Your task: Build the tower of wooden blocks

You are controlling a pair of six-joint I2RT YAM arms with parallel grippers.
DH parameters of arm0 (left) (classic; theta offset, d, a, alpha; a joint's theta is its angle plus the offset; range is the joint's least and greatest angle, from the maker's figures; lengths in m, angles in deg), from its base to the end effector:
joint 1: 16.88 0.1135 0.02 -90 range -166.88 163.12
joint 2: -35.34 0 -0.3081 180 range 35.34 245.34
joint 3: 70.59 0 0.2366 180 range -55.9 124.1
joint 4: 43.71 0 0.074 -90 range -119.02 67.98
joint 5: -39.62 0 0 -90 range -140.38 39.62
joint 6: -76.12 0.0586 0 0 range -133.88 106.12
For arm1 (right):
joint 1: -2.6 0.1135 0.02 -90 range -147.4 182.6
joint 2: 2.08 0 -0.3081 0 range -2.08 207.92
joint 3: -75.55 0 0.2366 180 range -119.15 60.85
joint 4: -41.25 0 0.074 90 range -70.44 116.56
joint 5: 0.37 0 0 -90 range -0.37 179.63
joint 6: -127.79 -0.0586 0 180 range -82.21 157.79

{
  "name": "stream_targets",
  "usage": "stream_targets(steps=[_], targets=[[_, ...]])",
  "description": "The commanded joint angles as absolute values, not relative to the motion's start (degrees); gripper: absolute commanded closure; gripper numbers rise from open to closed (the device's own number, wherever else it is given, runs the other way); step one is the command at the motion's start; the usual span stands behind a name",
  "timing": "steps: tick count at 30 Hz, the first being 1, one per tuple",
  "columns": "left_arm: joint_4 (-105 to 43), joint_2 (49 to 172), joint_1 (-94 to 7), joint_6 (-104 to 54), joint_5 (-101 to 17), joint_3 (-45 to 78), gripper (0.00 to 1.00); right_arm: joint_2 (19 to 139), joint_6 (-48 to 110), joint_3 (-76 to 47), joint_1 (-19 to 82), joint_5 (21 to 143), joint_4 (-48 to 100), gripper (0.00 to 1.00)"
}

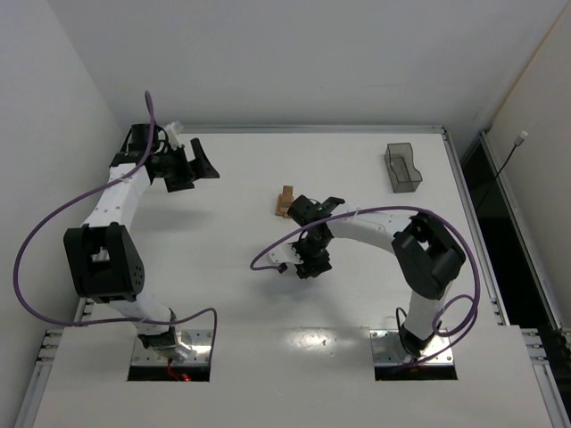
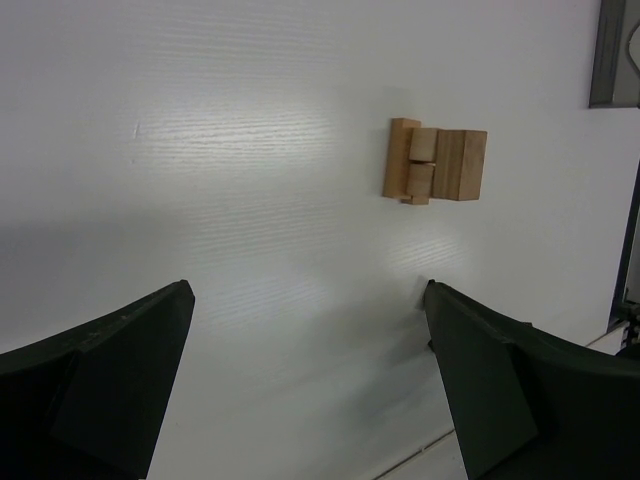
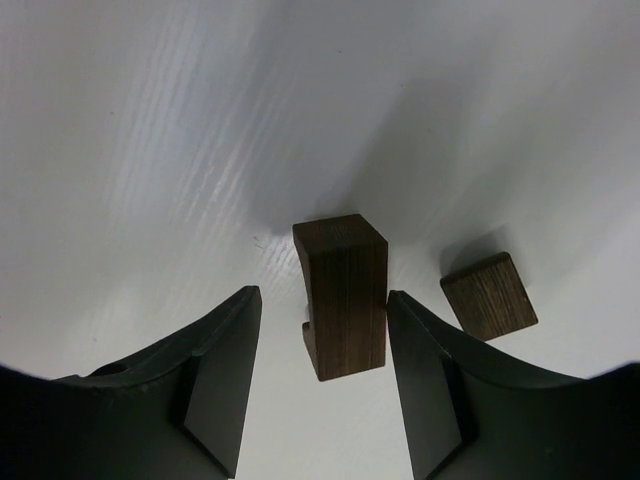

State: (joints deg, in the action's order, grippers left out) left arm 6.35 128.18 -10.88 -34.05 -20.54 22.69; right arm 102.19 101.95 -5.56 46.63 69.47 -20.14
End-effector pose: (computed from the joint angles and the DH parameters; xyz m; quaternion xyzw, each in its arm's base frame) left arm 0.3538 0.0079 0.3279 -0.1188 0.9035 -0.2809 0.3011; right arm 0.2202 0.2409 0.1906 -0.8015 0.5700 0.1640 0.0766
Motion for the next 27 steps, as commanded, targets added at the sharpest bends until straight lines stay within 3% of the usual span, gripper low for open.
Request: stream_targets(steps=[1,27], targets=[[4.3,127.9,-10.2,-34.6,-19.3,23.6,0.0,101.1,101.0,-5.2,47.0,69.3,-17.6,0.5],[3.7,127.9,-10.2,-35.2,-18.2,22.5,0.0,102.2,101.0,-5.2,47.0,70.4,-19.3,0.51]])
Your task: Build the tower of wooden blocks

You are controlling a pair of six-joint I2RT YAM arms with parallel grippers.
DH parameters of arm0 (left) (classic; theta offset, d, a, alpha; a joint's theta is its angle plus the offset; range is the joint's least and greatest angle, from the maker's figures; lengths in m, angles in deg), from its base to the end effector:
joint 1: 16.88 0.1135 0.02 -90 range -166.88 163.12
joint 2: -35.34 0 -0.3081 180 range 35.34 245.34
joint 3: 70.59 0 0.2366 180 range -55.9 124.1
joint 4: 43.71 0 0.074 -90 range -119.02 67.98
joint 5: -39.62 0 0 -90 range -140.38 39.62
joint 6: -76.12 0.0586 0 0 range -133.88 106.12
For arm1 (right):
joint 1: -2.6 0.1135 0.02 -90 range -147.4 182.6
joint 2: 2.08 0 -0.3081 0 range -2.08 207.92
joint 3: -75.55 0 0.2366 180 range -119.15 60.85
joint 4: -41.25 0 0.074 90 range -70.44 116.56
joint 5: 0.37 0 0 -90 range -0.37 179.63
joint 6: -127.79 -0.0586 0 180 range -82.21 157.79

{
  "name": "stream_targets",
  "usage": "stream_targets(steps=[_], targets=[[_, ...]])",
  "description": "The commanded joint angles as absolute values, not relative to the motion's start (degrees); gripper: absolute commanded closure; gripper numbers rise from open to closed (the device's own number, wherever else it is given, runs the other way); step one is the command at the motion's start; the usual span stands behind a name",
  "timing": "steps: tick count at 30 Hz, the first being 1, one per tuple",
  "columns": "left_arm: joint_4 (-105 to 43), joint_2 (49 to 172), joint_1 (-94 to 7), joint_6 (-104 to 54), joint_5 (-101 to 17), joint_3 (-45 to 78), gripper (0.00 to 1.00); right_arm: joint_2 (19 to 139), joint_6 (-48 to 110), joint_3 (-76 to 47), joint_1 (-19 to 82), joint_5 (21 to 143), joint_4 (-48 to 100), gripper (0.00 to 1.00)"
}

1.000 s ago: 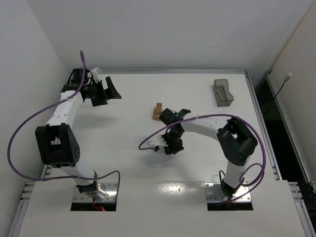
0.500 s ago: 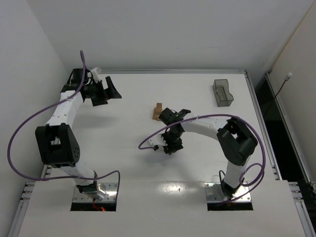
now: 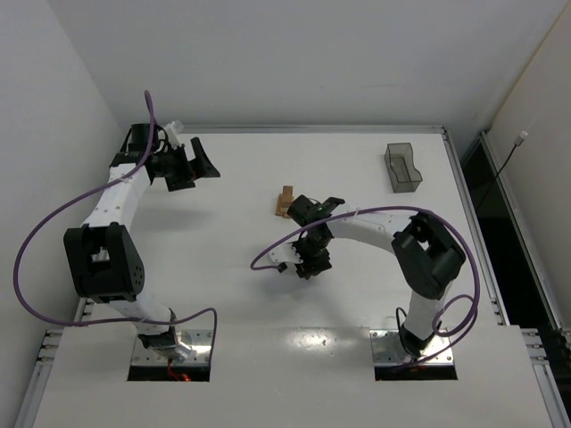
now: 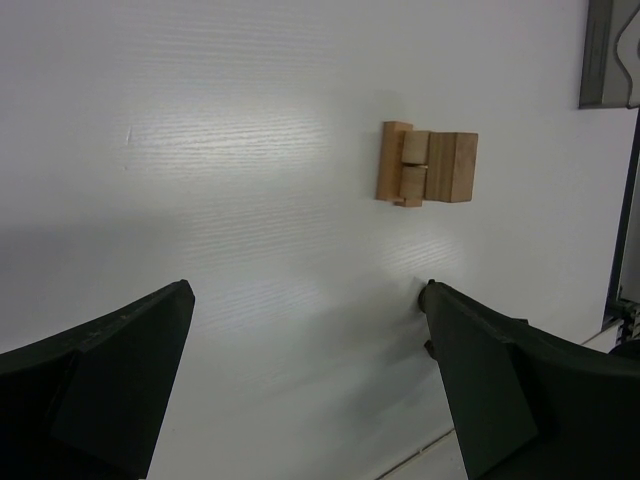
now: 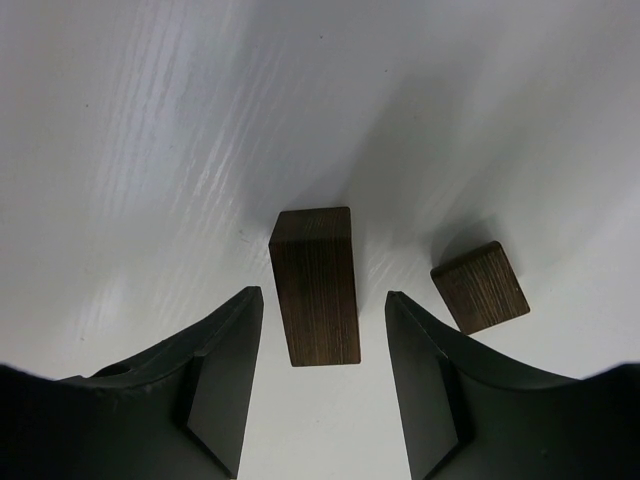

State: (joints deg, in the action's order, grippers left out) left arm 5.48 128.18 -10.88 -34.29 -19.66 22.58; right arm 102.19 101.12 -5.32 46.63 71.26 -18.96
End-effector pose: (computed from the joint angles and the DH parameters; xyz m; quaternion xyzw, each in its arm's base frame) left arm 0.3549 0.0072 0.3289 -0.1156 0.9002 -0.2885 0.3050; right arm 0.2226 0.2409 0.1893 -0.7994 0.5766 0.1479 0.0810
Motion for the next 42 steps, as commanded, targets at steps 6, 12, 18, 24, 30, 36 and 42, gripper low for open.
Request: stream_targets(steps=[6,12,18,24,30,36,42], targets=[[3.7,128.4,-10.2,-35.2,-17.7,22.5,0.0,102.8,101.5,-5.2,47.0,70.9,-19.3,0.52],[3.7,128.4,-10.2,-35.2,-17.7,23.0,0.0,103.8,102.0,-5.2,47.0,71.4,-20.4,0.53],[3.7,128.4,-10.2,-35.2,-17.7,23.0,0.0,104.4,102.0,-5.7,47.0,71.4,-20.4,0.68],[3.7,128.4,-10.2,-35.2,-17.7,23.0,0.0,104.4,100.8,-5.7,47.0,71.4,-20.4,0.89],[3.7,125.3,-10.8,-35.8,-24.2,20.7,0.0,97.5,91.3,-8.8,46.4,70.7,-22.0,1.0],[0.4,116.2,-13.4,-40.5,-42.2,11.8,0.0,83.7,65.9,-10.6,45.8,76.7,-19.1,1.0],[0.7,114.4,-12.3,-46.7,-48.2,9.4,0.0,84.5,40.0,-18.9,42.9,87.0,-19.1,1.0]])
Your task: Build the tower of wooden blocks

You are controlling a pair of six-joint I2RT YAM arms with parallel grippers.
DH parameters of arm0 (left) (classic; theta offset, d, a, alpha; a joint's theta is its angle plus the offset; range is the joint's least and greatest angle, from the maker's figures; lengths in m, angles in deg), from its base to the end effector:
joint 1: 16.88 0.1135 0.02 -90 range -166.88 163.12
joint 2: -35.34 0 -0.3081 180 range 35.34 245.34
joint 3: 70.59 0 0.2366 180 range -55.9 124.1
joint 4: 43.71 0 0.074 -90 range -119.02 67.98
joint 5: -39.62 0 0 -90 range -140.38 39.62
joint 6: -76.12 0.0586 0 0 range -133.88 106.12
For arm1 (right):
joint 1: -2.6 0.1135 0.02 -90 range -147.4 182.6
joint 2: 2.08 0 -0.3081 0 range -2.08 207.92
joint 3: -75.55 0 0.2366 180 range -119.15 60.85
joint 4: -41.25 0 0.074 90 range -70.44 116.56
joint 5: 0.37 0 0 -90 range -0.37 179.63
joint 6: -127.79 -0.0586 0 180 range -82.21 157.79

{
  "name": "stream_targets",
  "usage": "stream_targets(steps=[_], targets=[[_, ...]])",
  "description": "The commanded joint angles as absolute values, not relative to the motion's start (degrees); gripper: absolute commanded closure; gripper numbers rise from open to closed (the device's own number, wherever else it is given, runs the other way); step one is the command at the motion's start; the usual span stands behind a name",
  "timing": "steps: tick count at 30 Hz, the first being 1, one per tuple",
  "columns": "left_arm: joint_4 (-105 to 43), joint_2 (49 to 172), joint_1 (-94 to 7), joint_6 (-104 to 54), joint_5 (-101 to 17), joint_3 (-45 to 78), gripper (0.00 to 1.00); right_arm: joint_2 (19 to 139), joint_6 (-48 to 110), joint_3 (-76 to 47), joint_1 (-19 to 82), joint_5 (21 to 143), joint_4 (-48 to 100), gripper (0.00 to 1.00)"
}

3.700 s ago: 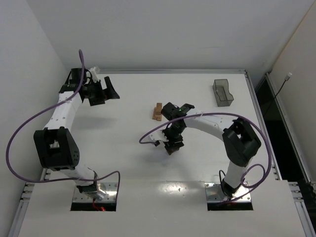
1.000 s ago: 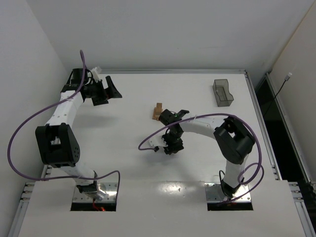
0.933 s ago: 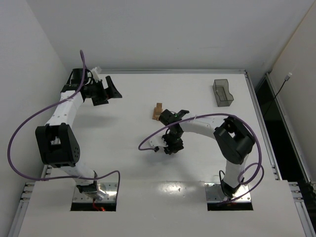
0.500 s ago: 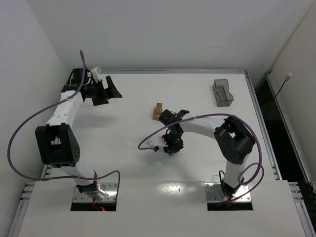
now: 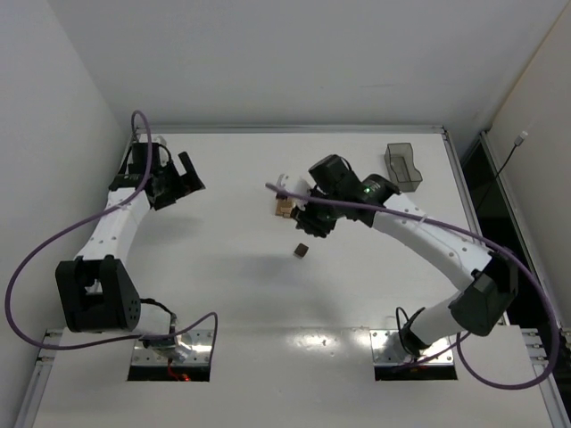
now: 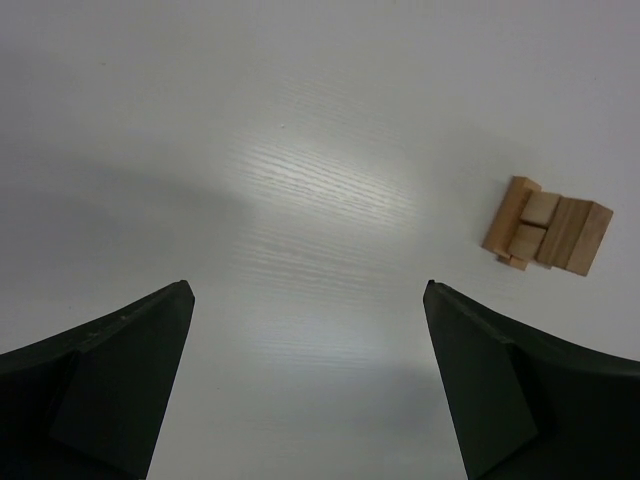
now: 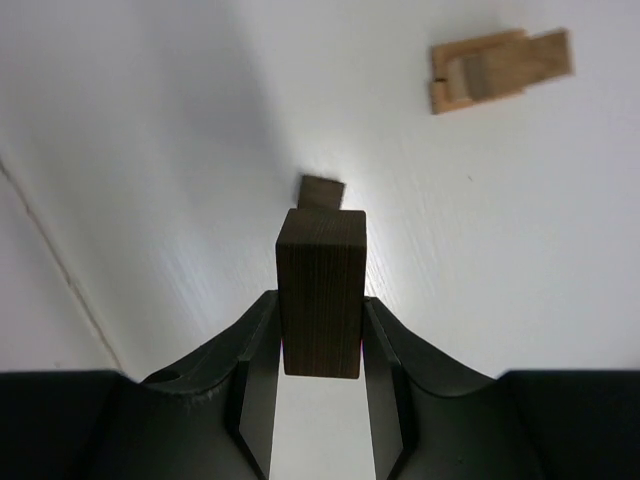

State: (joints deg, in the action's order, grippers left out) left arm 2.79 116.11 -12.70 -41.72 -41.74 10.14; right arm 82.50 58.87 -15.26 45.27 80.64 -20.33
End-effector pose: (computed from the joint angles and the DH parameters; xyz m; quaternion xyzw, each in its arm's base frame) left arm 0.2978 0.0129 0.3217 -0.2287 0.8981 -0.1442 0.3470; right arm 0.2152 0.2108 0.3374 -0.5224 0.7959 0.1291 0.2776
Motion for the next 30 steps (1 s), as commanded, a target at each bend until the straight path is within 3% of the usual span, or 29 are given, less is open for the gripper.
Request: stream_targets(steps=[1,6,15,20,30], targets=[[0.7,115.0,-11.2,-46.7,-47.0,9.4,0.0,85.8,36.9,-20.3,41.8,87.0,-18.4,1.0],[0.0,116.9,-9.7,-46.7,-43.4,9.7,0.0,92.2,17.9,-26.1,37.8,89.5,-16.7,1.0],[0.2,119.2,-9.7,-46.0,-43.6,11.1,0.0,107.4,-2.9,-49.9,34.3,92.7,-21.7,1.0],[0.2,120.4,-9.7,-46.0,-43.1,11.7,0.0,112.4,-4.6,-54.5,36.8,99.5,-22.9,1.0],[0.2,120.9,-9.7,-46.0,-42.5,11.7,0.0,118.1,-5.9,-56.7,37.4,98.0,-22.4,1.0]])
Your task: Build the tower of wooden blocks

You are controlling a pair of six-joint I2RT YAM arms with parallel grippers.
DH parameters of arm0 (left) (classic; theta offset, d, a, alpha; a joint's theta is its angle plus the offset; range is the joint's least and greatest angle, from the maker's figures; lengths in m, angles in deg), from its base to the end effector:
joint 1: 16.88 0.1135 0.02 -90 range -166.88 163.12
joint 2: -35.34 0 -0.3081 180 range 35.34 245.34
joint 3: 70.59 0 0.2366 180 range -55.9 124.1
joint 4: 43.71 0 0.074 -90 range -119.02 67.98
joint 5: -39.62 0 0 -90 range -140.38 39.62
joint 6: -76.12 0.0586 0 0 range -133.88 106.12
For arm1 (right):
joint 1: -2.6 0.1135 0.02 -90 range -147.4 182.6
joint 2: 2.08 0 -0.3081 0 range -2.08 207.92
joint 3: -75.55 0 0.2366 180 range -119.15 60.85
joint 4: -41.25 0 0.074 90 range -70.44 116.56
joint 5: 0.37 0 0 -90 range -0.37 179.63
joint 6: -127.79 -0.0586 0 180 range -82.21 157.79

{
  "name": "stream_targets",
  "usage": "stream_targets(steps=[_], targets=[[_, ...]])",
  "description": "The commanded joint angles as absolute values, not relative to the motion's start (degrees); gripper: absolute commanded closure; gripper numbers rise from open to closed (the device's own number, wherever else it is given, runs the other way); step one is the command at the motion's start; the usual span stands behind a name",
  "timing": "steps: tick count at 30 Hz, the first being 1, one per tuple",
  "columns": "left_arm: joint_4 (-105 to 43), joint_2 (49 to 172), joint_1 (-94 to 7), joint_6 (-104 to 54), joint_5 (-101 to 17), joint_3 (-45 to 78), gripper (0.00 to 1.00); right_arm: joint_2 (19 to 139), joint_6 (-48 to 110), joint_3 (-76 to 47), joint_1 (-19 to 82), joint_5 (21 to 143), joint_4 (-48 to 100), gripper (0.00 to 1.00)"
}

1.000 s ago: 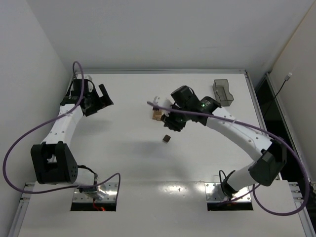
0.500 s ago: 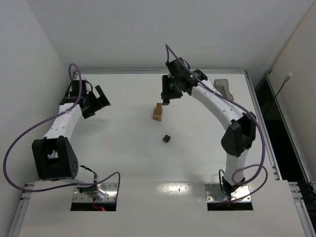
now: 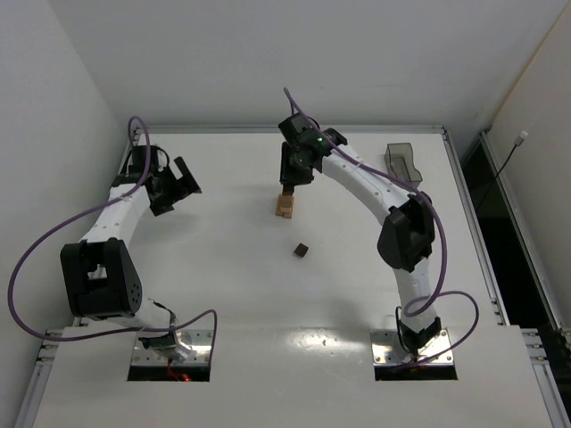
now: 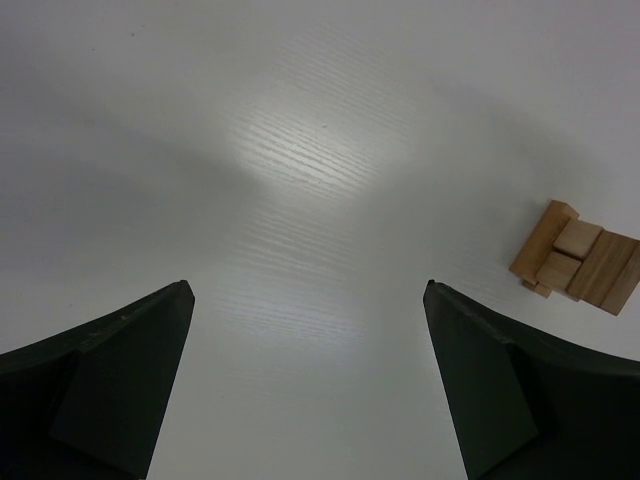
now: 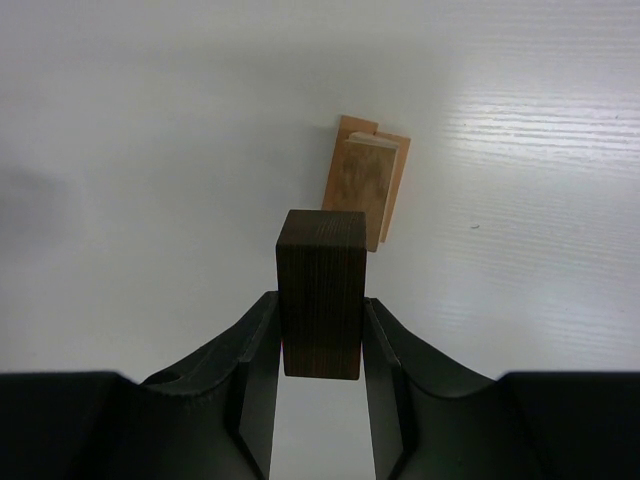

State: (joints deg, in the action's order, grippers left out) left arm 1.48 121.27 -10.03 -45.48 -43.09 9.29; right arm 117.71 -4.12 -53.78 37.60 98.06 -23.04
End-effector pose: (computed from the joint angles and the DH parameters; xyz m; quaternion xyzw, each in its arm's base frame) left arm 0.3148 0.0303 0.2929 -0.2901 0.8959 -0.1295 0.3106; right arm 0.4002 0.2697 0.3123 0.0795 0.9474 0.1329 0.2800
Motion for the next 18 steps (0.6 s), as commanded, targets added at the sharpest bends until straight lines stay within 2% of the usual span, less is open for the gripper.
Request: stream_targets(steps=[1,18], targets=[[0.2,120.9,-9.7,-46.0,-42.5,11.7,0.0,118.9,-5.9,-57.2,37.4,97.3,-22.4,1.0],[-0.4,120.9,-9.7,-46.0,-41.4,11.7,0.0,124.7,-5.9,-60.5,36.9,97.9,-21.3,1.0]])
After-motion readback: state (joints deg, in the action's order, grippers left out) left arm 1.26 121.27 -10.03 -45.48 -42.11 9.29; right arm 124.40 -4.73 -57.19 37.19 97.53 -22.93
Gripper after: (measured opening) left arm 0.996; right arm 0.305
